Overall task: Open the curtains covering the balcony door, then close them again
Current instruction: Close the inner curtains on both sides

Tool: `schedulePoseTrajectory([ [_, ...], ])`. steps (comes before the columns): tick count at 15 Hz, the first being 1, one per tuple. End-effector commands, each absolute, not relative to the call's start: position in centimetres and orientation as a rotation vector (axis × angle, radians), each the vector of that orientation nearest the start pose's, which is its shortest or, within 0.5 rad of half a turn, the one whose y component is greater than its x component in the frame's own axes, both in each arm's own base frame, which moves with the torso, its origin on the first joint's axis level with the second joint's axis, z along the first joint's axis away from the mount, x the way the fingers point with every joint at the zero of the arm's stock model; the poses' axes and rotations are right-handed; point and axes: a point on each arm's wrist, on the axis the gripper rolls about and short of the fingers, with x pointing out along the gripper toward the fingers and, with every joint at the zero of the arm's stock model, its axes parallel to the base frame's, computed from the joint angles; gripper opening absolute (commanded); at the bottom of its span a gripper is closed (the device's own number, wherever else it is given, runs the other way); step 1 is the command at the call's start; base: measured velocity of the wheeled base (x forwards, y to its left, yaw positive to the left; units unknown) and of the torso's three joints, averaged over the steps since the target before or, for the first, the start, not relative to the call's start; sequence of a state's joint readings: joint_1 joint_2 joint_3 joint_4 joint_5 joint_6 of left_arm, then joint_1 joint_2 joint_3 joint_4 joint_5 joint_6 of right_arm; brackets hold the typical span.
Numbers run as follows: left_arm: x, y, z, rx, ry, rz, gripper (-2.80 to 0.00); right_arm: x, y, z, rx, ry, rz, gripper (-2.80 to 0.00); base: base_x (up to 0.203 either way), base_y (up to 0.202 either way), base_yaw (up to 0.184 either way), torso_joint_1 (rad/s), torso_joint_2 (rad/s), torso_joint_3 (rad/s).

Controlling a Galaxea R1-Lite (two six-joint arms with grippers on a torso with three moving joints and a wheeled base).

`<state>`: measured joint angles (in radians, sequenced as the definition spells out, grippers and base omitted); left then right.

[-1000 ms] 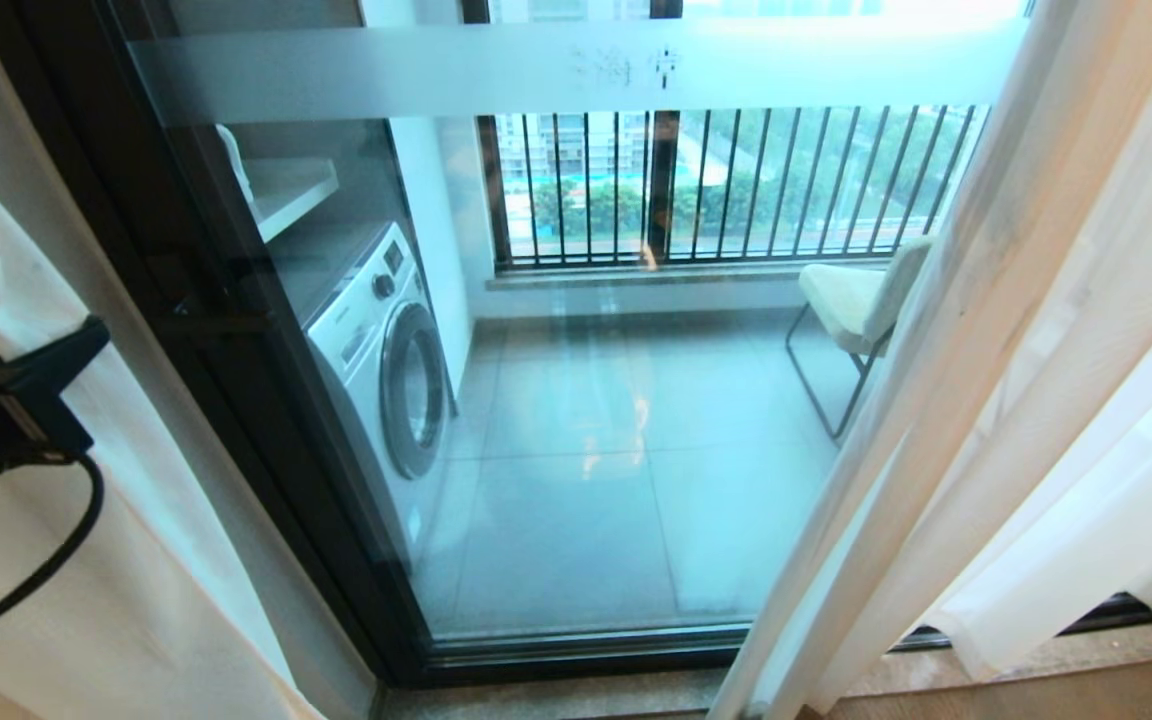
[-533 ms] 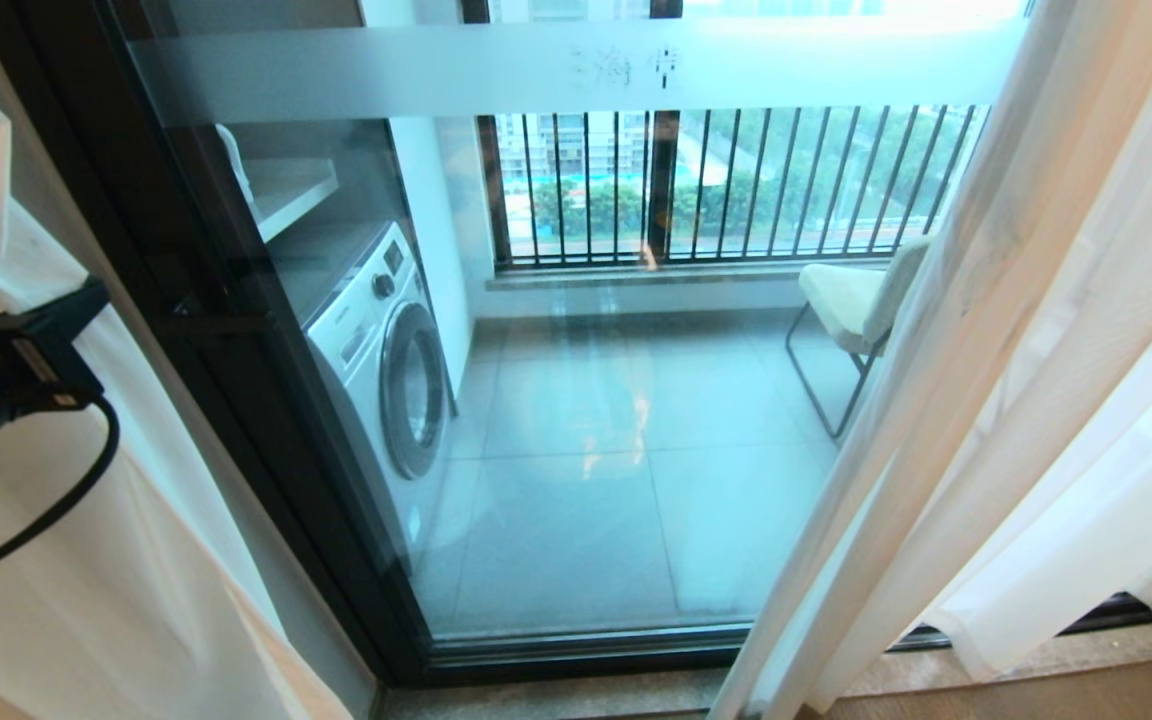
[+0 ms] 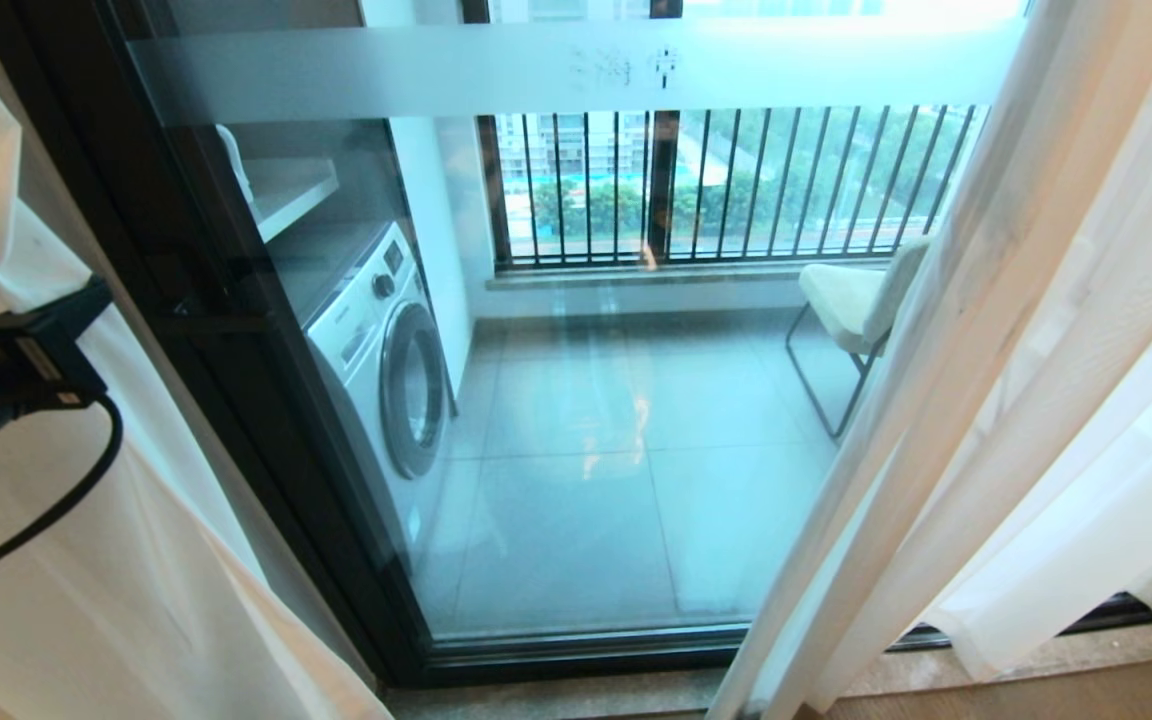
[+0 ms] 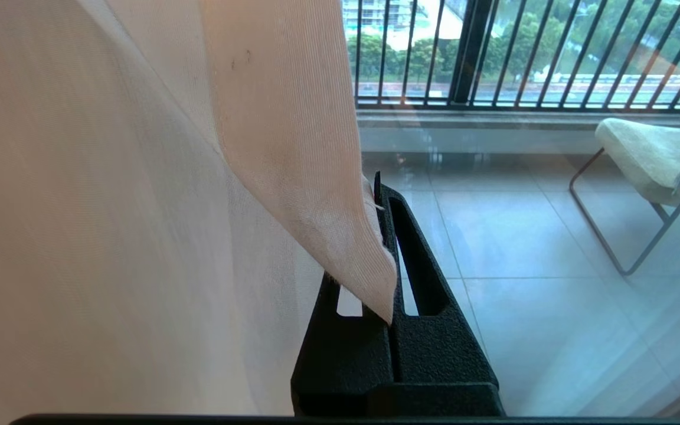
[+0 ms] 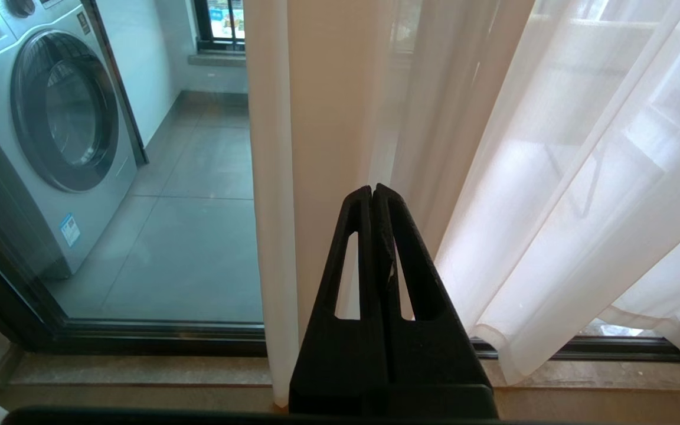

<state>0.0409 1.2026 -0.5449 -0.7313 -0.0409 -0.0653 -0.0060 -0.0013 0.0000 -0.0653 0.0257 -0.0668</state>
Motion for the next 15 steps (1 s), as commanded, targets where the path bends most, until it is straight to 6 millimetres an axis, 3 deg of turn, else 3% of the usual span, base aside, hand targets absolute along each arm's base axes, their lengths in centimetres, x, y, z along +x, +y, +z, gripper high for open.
schedulePoseTrajectory([
  [1, 17.92, 0.65, 24.02, -0.063, -0.075, -0.002, -2.8, -2.3, 0.07, 8.22, -0.069, -0.067, 0.018, -2.8, 0.0, 0.0, 0.0, 0.0, 0.0, 0.0],
  [6, 18.02, 0.65, 23.93, -0.063, -0.072, -0.002, -2.8, -2.3, 0.07, 8.22, -0.069, -0.067, 0.018, -2.8, 0.0, -0.015, 0.002, 0.0, 0.0, 0.0],
  [15, 18.05, 0.62, 23.87, -0.063, -0.07, -0.005, -2.8, -2.3, 0.07, 8.22, -0.069, -0.067, 0.018, -2.8, 0.0, -0.183, 0.001, 0.002, 0.0, 0.004],
])
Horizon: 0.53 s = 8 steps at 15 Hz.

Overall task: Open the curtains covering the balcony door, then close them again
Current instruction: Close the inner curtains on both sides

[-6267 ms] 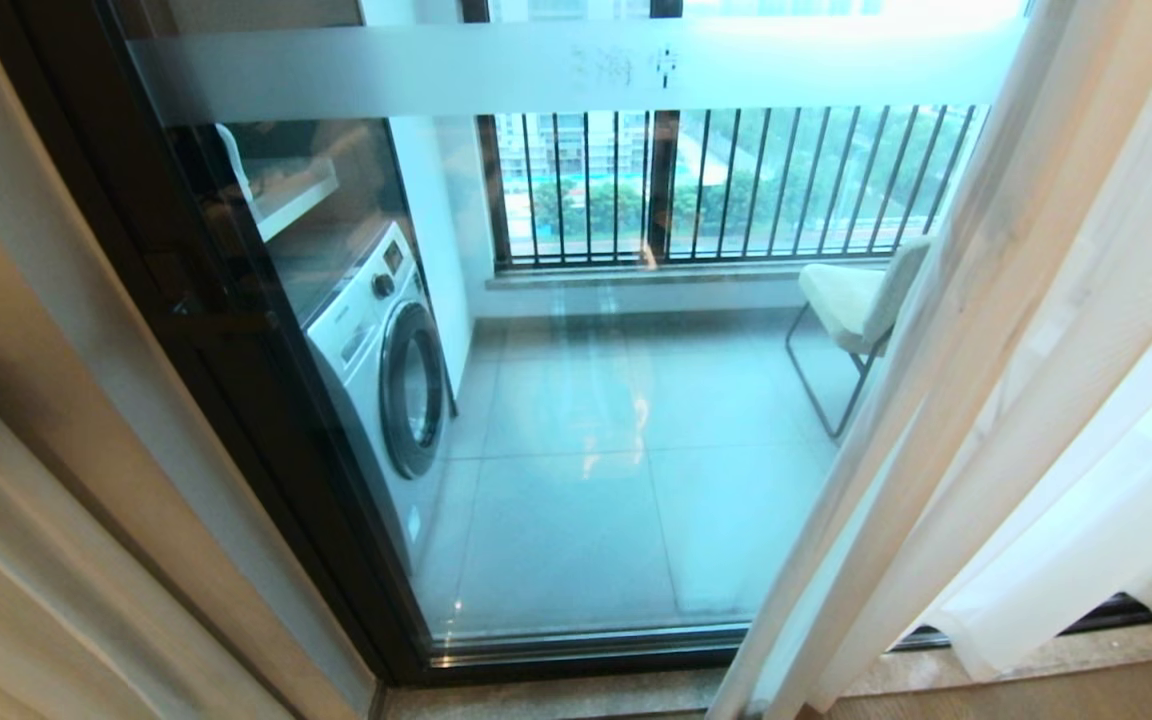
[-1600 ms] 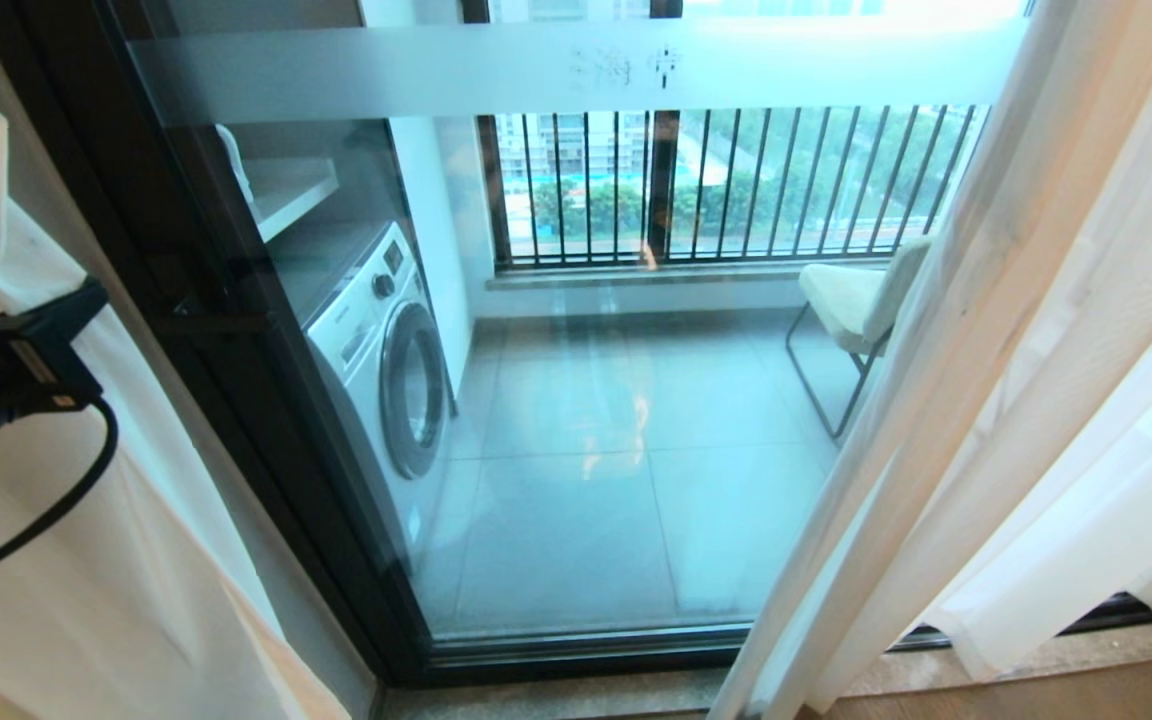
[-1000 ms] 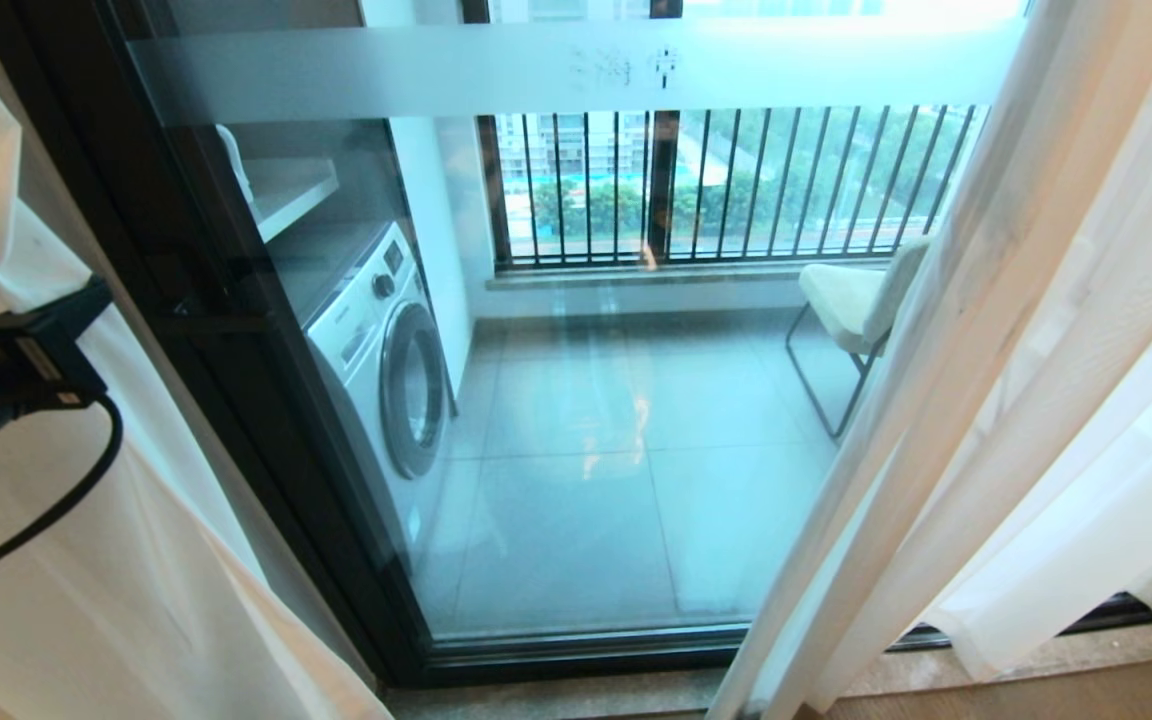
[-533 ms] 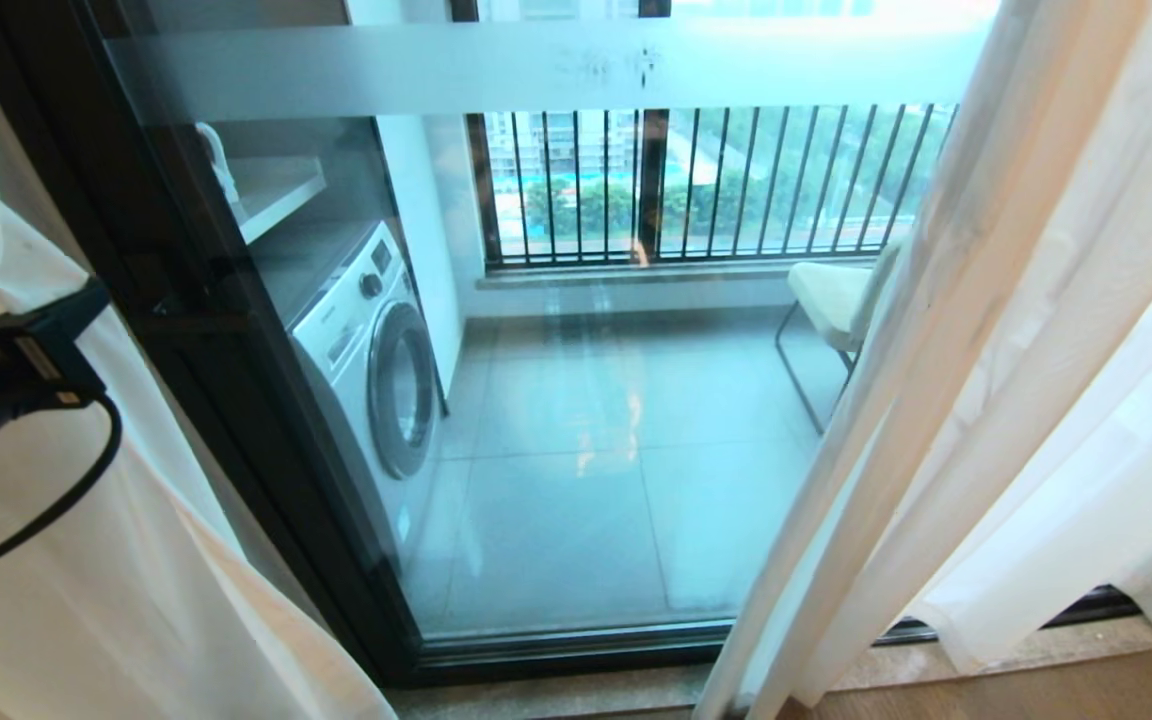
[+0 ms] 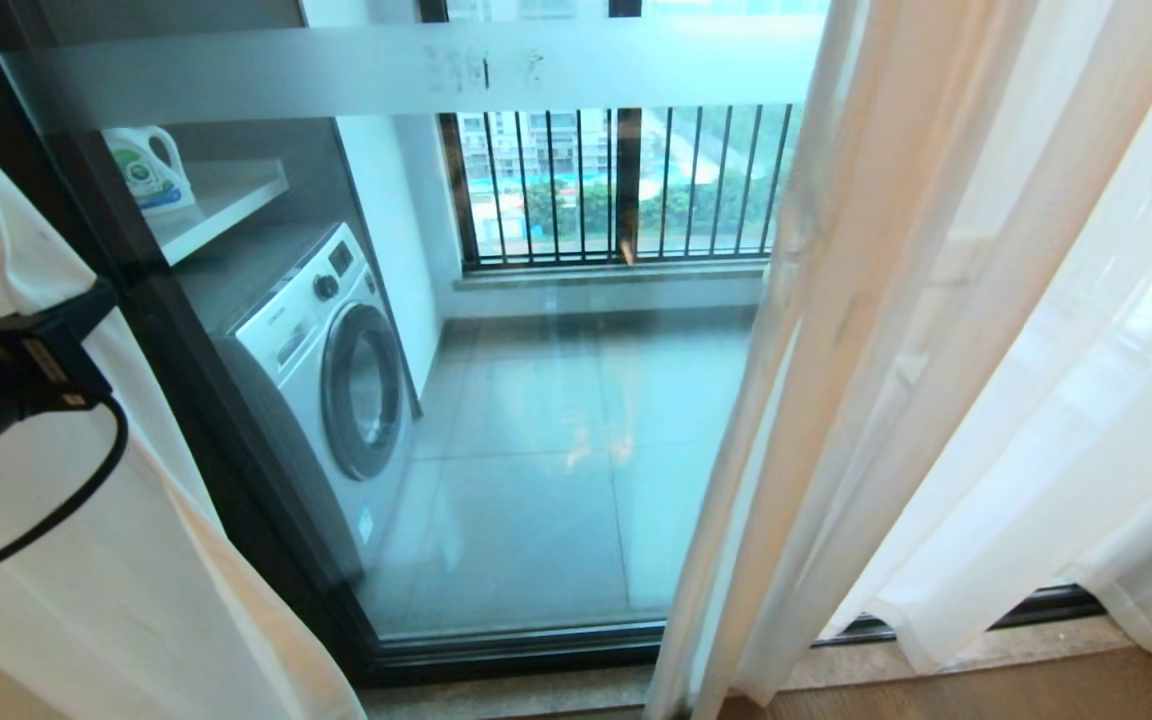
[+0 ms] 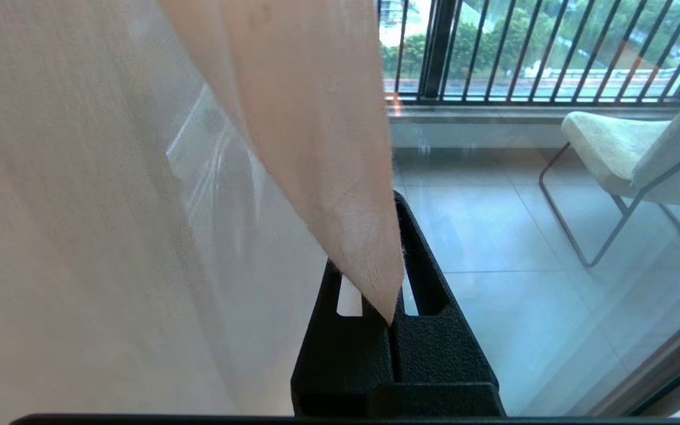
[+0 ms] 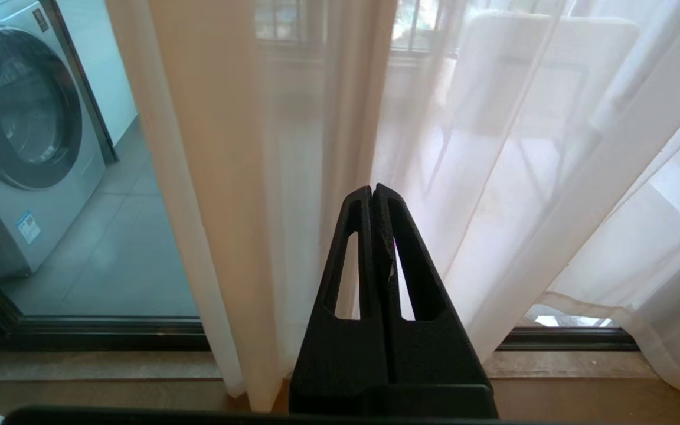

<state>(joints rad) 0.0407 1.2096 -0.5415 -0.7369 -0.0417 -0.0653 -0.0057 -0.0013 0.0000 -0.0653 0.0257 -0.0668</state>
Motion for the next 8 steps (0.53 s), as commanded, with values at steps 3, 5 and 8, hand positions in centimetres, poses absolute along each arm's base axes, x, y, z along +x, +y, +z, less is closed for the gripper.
schedulePoseTrajectory([
  [3, 18.16, 0.63, 23.91, -0.063, -0.072, -0.005, -2.8, -2.3, 0.07, 8.22, -0.069, -0.067, 0.018, -2.8, 0.0, -0.189, -0.001, 0.004, 0.0, 0.004],
  [5, 18.17, 0.63, 23.91, -0.063, -0.072, -0.004, -2.8, -2.3, 0.07, 8.22, -0.069, -0.067, 0.018, -2.8, 0.0, -0.194, 0.0, 0.004, 0.0, 0.002],
  [8, 18.17, 0.63, 23.86, -0.063, -0.07, -0.004, -2.8, -2.3, 0.07, 8.22, -0.069, -0.067, 0.018, -2.8, 0.0, -0.189, 0.001, 0.0, 0.0, 0.002],
])
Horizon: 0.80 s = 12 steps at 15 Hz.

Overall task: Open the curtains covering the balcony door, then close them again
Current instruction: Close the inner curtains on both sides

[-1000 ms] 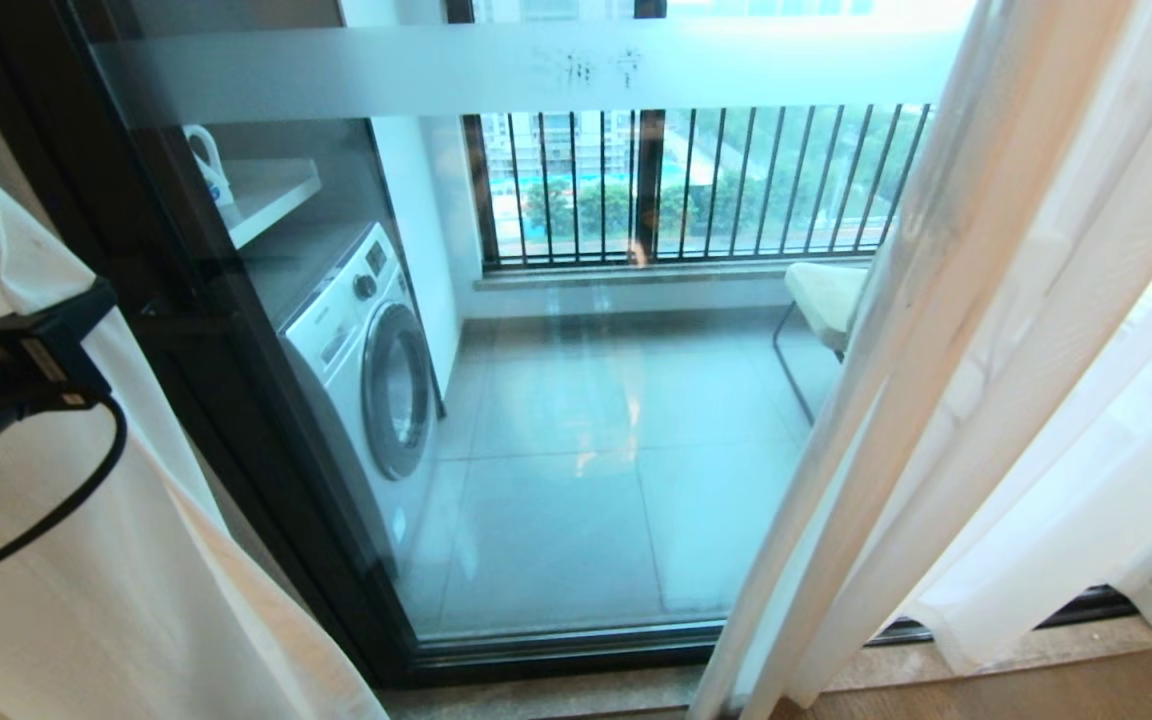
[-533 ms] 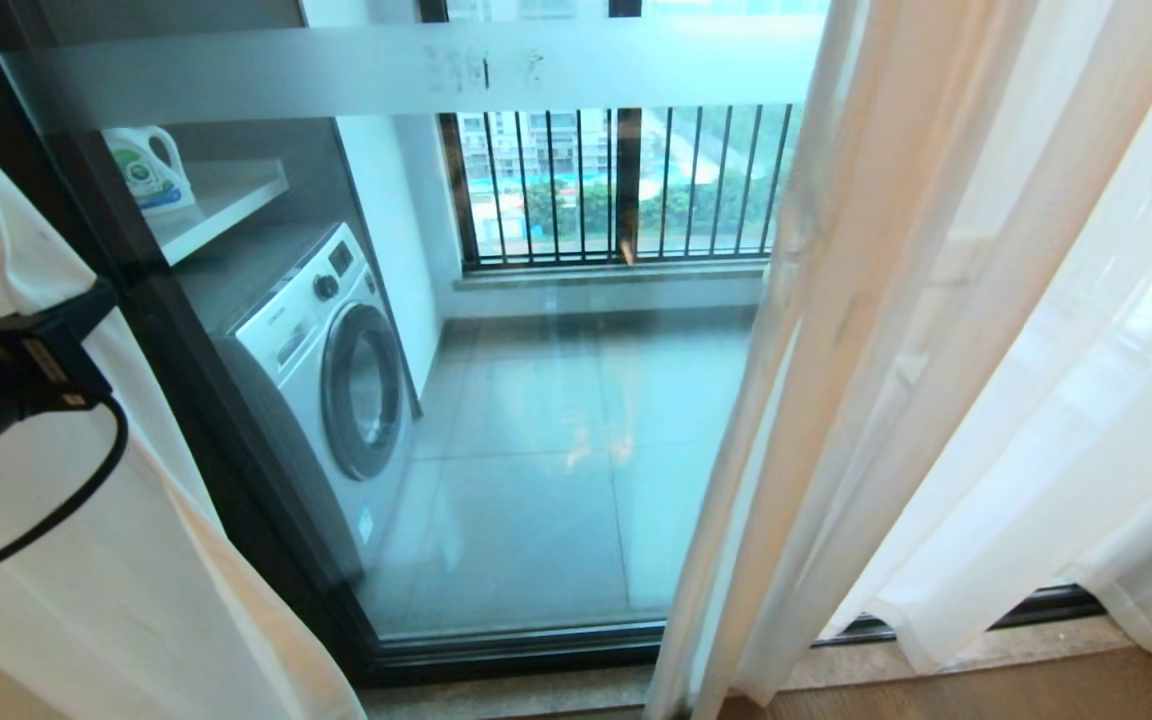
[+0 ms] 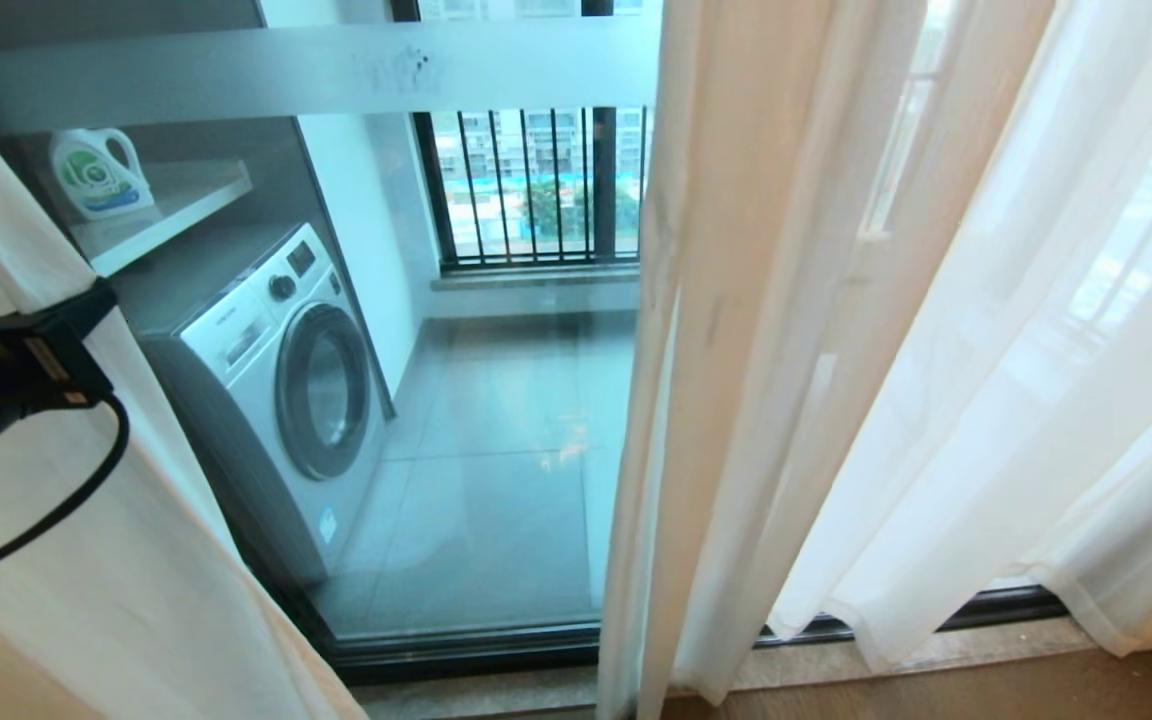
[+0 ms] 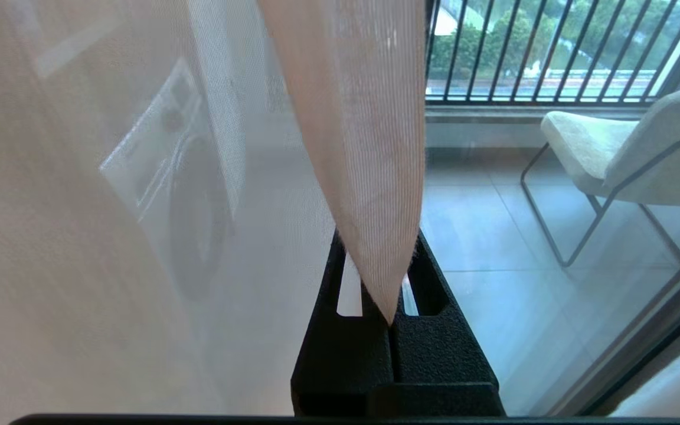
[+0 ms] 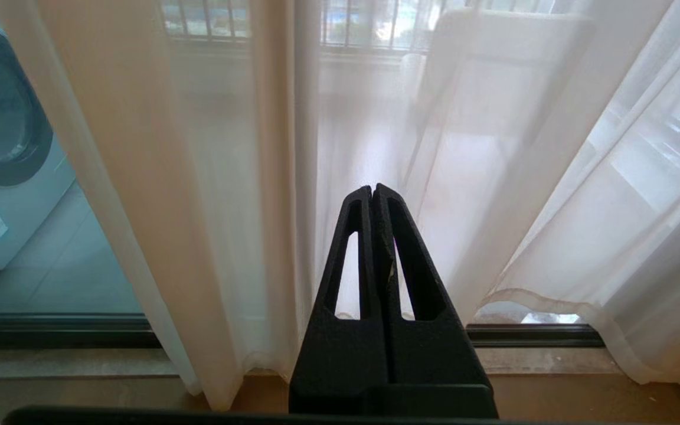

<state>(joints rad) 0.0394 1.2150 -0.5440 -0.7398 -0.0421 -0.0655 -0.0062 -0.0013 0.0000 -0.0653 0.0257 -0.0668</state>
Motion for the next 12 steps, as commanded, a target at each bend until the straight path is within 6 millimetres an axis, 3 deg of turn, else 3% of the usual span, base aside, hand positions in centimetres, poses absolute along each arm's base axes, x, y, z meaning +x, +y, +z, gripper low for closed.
schedulePoseTrajectory([
  [1, 18.17, 0.63, 23.86, -0.063, -0.07, -0.005, -2.8, -2.3, 0.07, 8.22, -0.069, -0.067, 0.018, -2.8, 0.0, -0.188, 0.001, 0.004, 0.0, 0.001],
  [12, 18.2, 0.63, 23.79, -0.063, -0.067, -0.004, -2.8, -2.3, 0.07, 8.22, -0.069, -0.067, 0.018, -2.8, 0.0, -0.19, 0.002, 0.003, 0.0, 0.003],
])
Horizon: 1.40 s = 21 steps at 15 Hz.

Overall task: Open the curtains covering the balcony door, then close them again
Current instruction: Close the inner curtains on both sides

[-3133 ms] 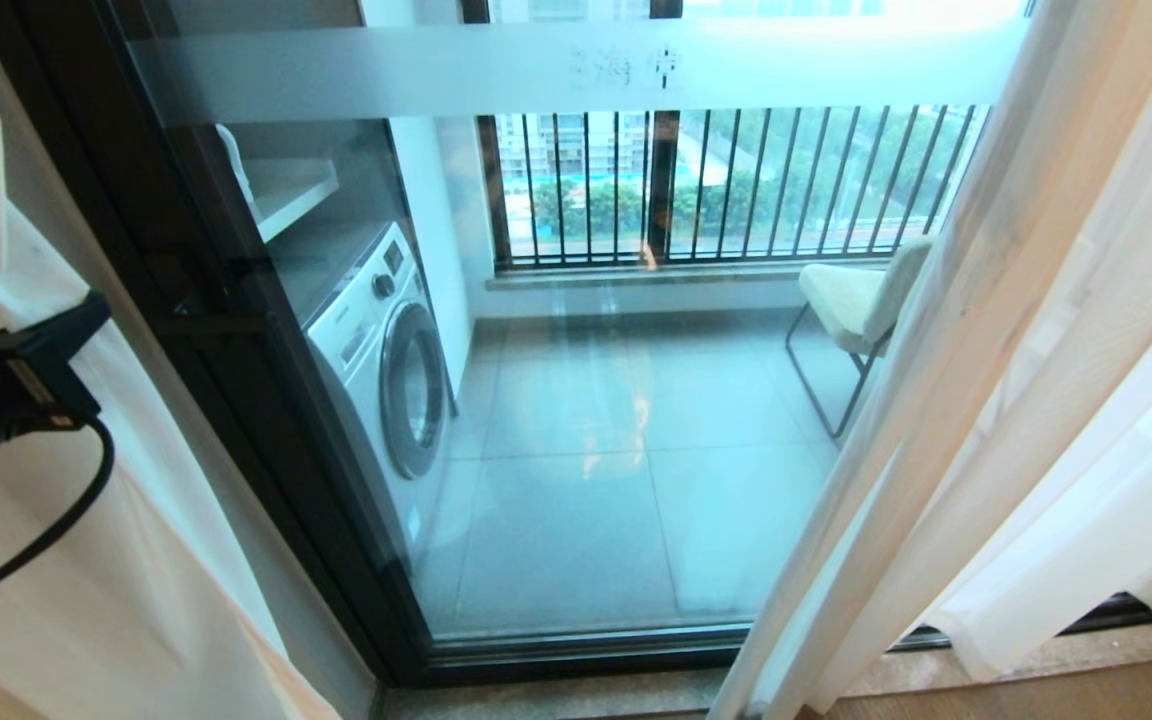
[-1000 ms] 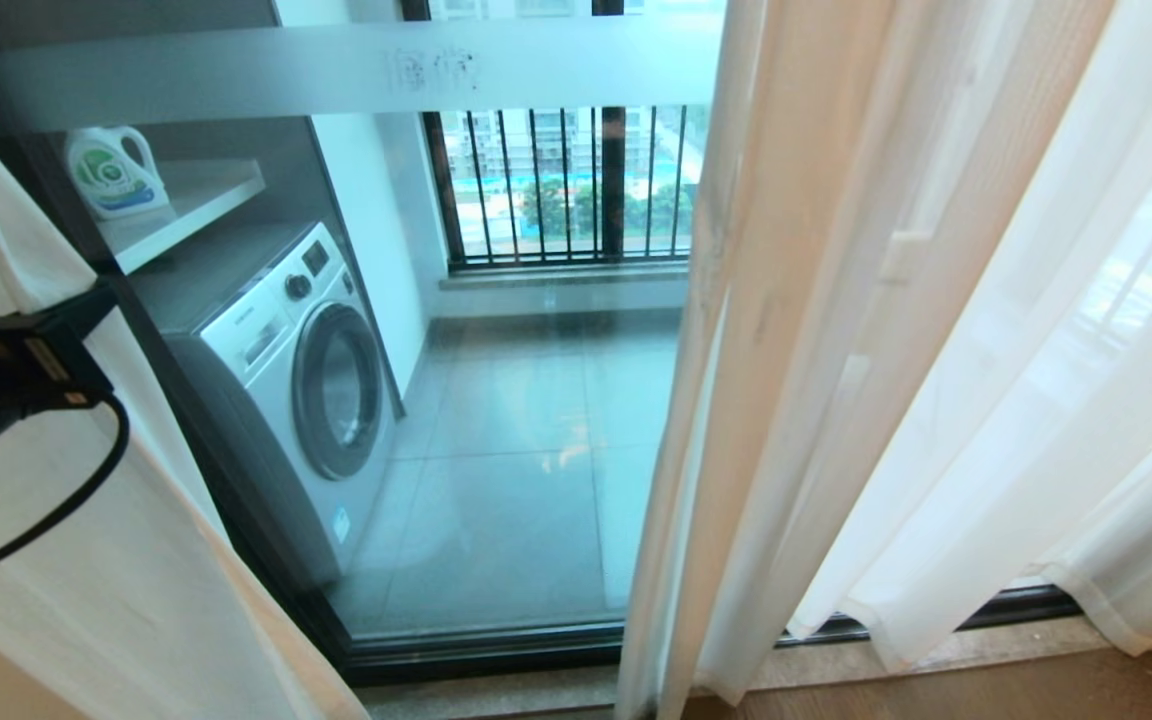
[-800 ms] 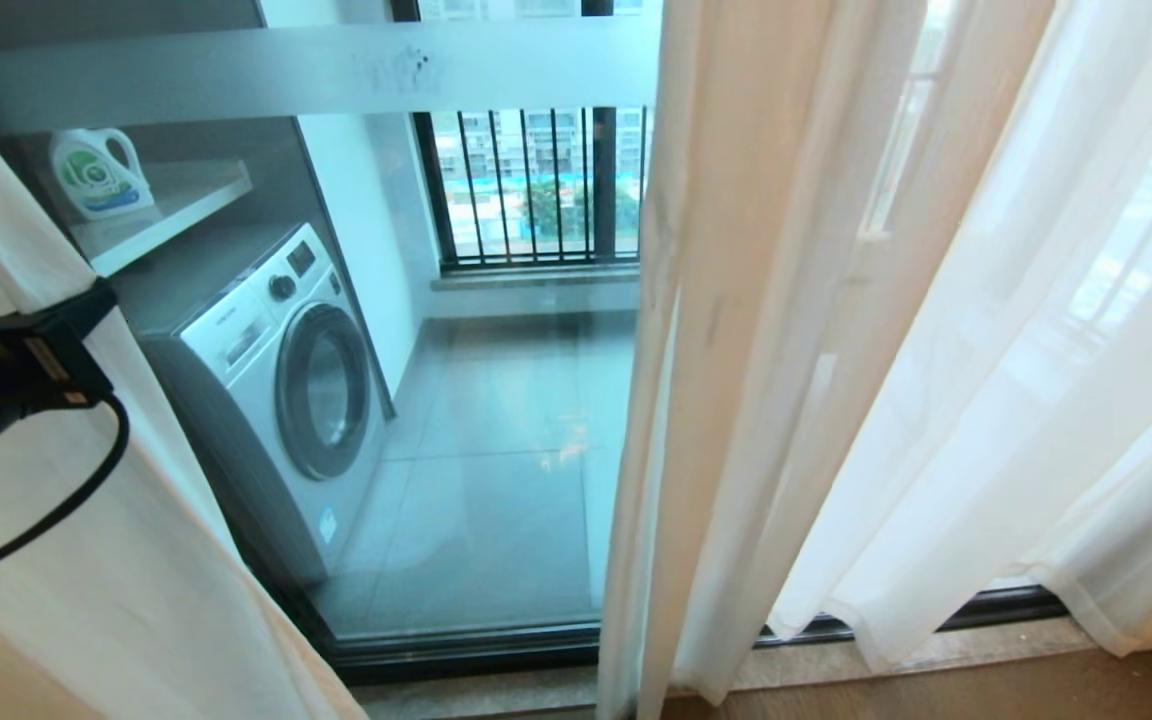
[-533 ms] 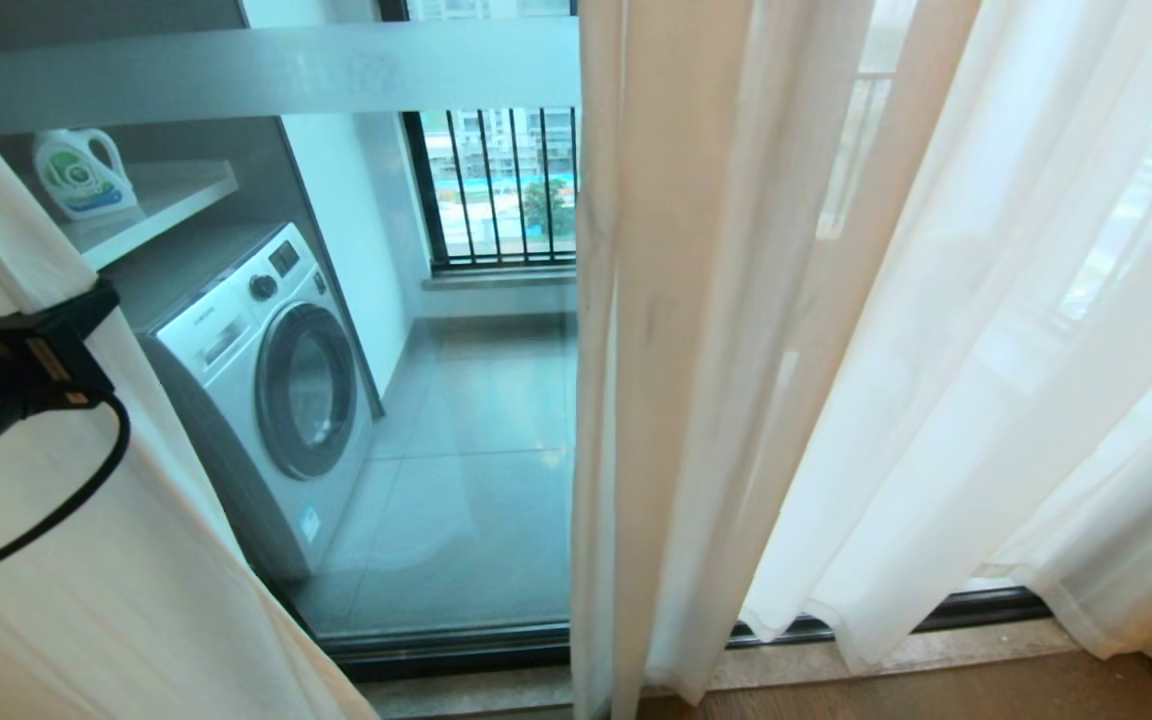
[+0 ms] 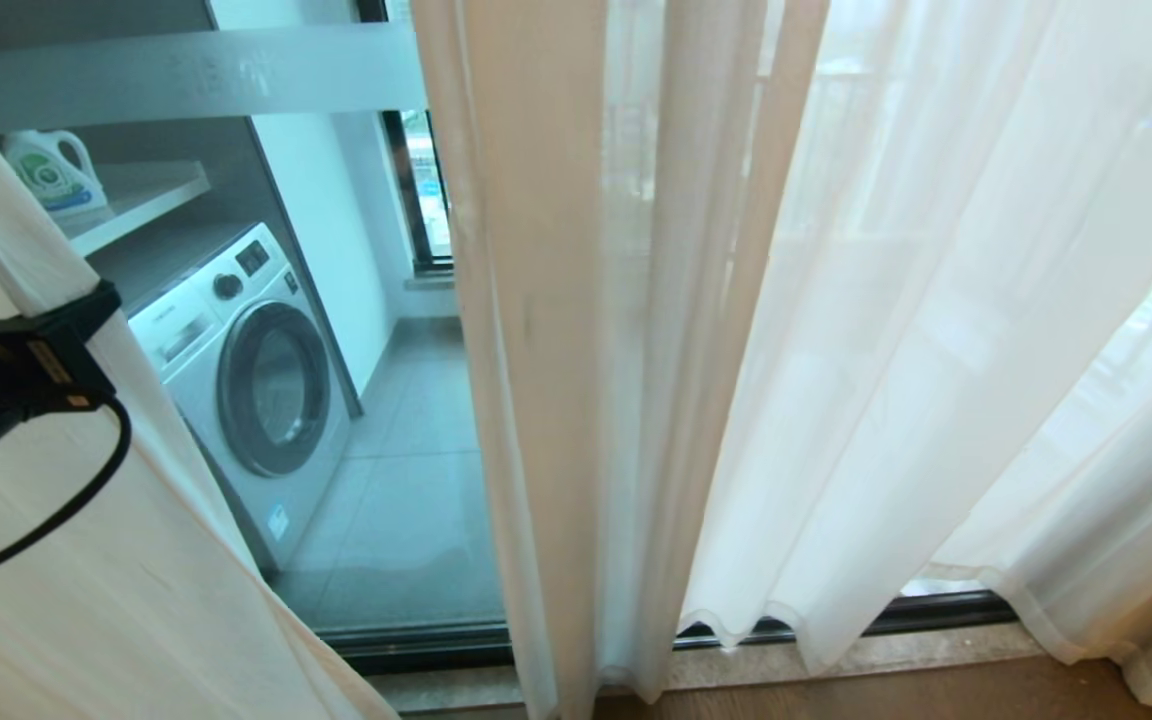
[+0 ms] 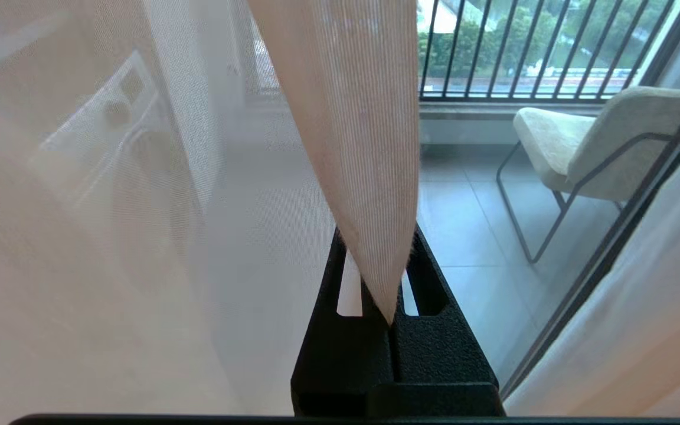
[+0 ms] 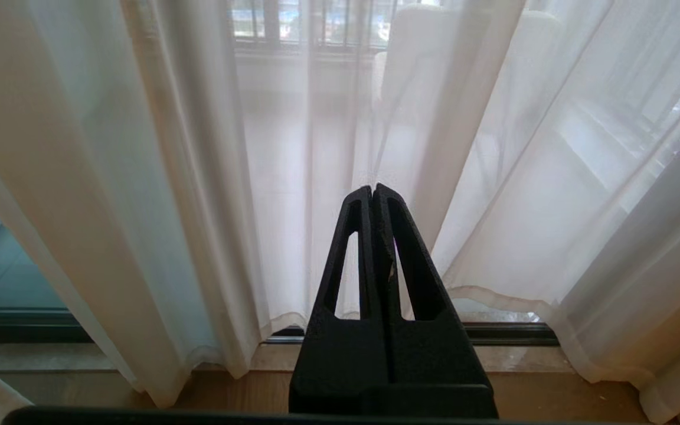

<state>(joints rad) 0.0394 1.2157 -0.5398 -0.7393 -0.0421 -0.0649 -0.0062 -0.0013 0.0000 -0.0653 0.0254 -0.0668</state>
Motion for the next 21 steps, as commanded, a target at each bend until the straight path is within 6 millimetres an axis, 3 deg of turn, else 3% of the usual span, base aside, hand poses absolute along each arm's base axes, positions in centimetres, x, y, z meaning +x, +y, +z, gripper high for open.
schedulePoseTrajectory([
  [1, 18.2, 0.63, 23.79, -0.063, -0.067, -0.005, -2.8, -2.3, 0.07, 8.22, -0.069, -0.067, 0.018, -2.8, 0.0, -0.184, 0.009, 0.006, 0.01, -0.002],
  [21, 18.15, 0.63, 23.78, -0.063, -0.067, -0.005, -2.8, -2.3, 0.07, 8.22, -0.069, -0.067, 0.018, -2.8, 0.0, -0.188, 0.002, 0.003, 0.0, 0.002],
])
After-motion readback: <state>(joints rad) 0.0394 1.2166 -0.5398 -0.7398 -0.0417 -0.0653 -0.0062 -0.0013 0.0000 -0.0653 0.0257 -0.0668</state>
